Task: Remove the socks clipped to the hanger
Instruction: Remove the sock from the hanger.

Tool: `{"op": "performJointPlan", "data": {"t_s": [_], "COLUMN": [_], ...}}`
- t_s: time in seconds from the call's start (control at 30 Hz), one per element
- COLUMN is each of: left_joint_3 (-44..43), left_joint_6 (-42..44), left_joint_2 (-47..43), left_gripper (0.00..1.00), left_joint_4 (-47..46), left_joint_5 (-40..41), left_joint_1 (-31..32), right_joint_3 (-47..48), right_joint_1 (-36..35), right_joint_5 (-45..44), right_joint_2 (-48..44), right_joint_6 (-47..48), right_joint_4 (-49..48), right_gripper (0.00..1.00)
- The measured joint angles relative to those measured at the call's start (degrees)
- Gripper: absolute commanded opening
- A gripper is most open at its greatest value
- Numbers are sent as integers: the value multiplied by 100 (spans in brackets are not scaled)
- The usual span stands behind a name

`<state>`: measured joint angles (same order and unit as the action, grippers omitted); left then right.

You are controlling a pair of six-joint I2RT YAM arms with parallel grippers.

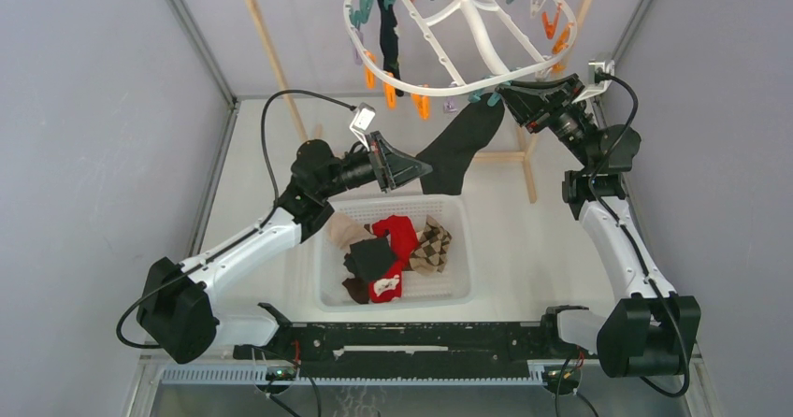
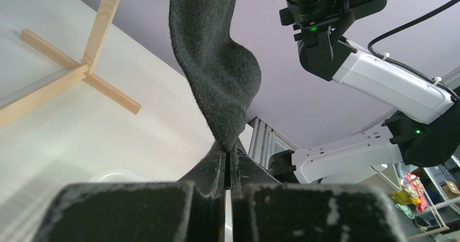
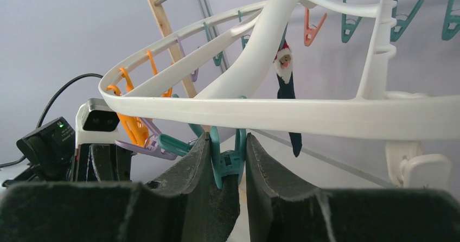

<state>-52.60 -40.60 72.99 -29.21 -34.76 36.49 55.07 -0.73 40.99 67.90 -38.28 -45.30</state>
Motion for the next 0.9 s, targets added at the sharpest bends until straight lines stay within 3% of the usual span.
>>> {"op": "performJointPlan", "data": {"t_s": [0.2, 0.23, 0.3, 0.37, 0.53, 0.77, 0.9], "left_joint_3": [22, 37, 92, 155, 164, 164, 164], "left_joint_6": [15, 26, 46, 50, 50, 50, 50], "left_joint_2": [-61, -98, -184, -262, -282, -282, -282], "left_gripper": [2, 1, 1, 2, 2, 2, 2], "left_joint_4": [140, 186, 240, 282, 306, 328, 334], "left_joint_5": [7, 9, 11, 11, 9, 4, 4], "left_joint_1": [-57, -70, -105, -138, -153, -153, -153], "right_joint_3": [0, 0, 0, 0, 2, 2, 2], "right_joint_1": [0, 0, 0, 0, 0, 0, 0], "right_joint_5": [0, 2, 2, 0, 7, 4, 2], "right_joint_2": [0, 0, 0, 0, 0, 15, 28], "right_joint_6": [0, 0, -2, -4, -81, -201, -221], "right_joint_4": [11, 11, 11, 11, -7, -140, -170], "right_gripper": [0, 4, 25, 38, 51, 53, 49]}}
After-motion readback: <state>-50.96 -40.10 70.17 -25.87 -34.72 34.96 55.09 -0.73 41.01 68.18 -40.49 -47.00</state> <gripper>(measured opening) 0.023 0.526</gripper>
